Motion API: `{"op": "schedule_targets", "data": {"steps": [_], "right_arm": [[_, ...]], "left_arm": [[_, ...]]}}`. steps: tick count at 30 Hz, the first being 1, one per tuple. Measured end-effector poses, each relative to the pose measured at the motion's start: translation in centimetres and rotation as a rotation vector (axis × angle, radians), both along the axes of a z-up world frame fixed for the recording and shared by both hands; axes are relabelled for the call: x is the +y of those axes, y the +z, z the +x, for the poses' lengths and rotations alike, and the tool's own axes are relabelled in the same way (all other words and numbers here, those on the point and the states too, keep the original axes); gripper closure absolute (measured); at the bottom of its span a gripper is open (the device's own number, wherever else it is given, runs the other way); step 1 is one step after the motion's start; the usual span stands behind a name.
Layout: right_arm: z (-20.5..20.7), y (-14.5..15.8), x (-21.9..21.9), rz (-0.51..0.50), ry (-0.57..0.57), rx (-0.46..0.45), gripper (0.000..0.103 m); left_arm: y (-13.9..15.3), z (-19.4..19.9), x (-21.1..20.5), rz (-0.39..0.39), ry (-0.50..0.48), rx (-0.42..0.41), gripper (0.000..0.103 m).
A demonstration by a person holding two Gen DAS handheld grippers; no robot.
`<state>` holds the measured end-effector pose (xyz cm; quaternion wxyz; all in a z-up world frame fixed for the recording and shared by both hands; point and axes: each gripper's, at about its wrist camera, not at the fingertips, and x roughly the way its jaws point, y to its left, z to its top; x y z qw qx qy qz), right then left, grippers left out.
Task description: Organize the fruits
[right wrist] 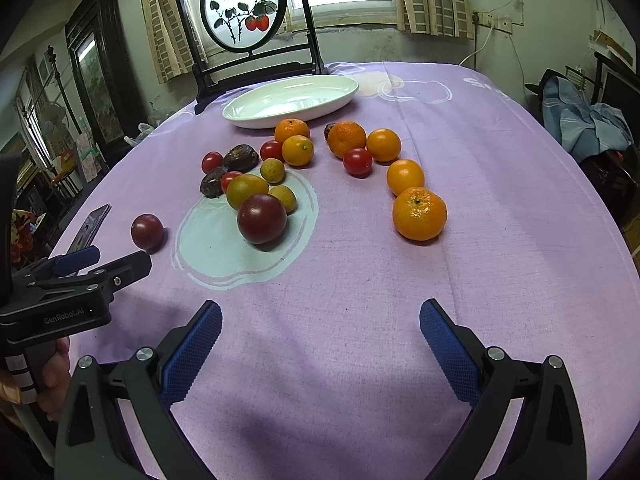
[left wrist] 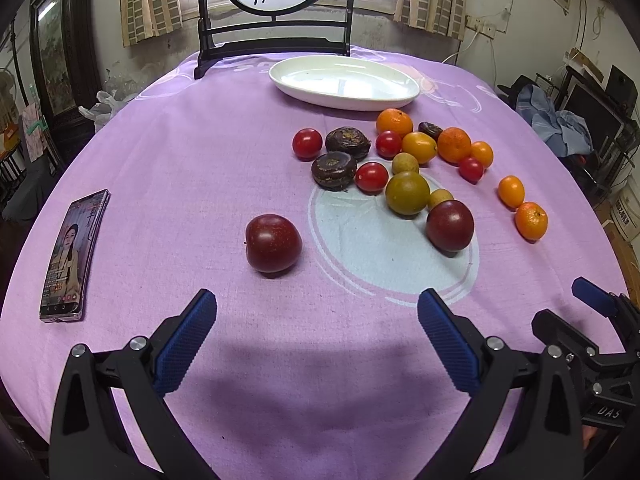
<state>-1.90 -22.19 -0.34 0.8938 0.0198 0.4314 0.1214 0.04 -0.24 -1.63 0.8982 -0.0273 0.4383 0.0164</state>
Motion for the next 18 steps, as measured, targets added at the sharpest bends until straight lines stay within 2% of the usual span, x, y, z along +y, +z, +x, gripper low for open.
{"op": "schedule_targets", "data": {"steps": [5, 10, 12, 13, 14, 15, 18], "right_arm": [[0.1, 0.0, -0.2, -0.003, -0.004, -0.001, 0.003], [0.1, -0.4, -0.5, 0.029, -0.009, 0.01, 0.003], [0.1, -0.6, -0.3, 0.036, 0.007, 0.012, 0.003], [0.1, -0.7, -0.2, 0.034, 0.019, 0.013, 0.003], [0.1, -0.8, -0.2, 0.033, 0.025, 0.013, 0.003], [0.3, -0.8, -0.3, 0.034, 0.027, 0.013, 0.003], [0.6, -0.9, -0.8, 0.052, 0.026, 0.017, 0.003]], "left_arm": [[-0.4, 0.0, 0.5, 0.01, -0.017, 0.004, 0.004], [-1.7, 0.2, 2.9, -0.069, 0.03, 0.037, 0.005], [-2.2, 0.6, 3.5, -0.068, 0.036, 0.046, 0.006], [-2.3, 0.8, 3.6, -0.054, 0.035, 0.044, 0.013], [-2.6, 1.2, 3.6, -0.035, 0.029, 0.047, 0.026], [-2.8, 1.7, 3.6, -0.026, 0.02, 0.059, 0.031], [-3.5, 3.3, 3.8, -0.04, 0.025, 0.098, 0.034]]}}
